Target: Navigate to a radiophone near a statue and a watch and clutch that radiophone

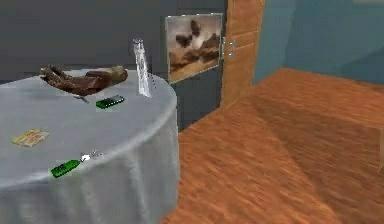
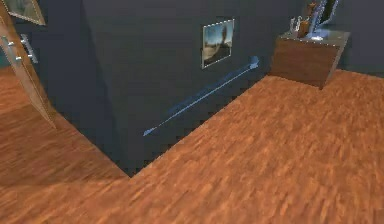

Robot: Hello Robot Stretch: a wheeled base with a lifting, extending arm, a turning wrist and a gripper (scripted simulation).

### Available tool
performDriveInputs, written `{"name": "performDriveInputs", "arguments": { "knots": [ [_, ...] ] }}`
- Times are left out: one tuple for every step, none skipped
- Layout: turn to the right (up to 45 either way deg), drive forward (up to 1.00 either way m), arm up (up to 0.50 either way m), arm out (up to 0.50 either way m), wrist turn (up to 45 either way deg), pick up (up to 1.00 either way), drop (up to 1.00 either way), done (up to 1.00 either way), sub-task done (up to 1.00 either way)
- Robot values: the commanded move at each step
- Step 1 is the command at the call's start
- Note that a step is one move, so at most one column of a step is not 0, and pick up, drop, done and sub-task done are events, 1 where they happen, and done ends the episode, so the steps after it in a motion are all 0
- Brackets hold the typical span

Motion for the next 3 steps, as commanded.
{"name": "performDriveInputs", "arguments": {
  "knots": [
    [-45.0, 0.0, 0.0, 0.0, 0.0, 0.0, 0.0, 0.0, 0.0],
    [-45.0, 0.0, 0.0, 0.0, 0.0, 0.0, 0.0, 0.0, 0.0],
    [-21.0, 0.0, 0.0, 0.0, 0.0, 0.0, 0.0, 0.0, 0.0]
  ]
}}
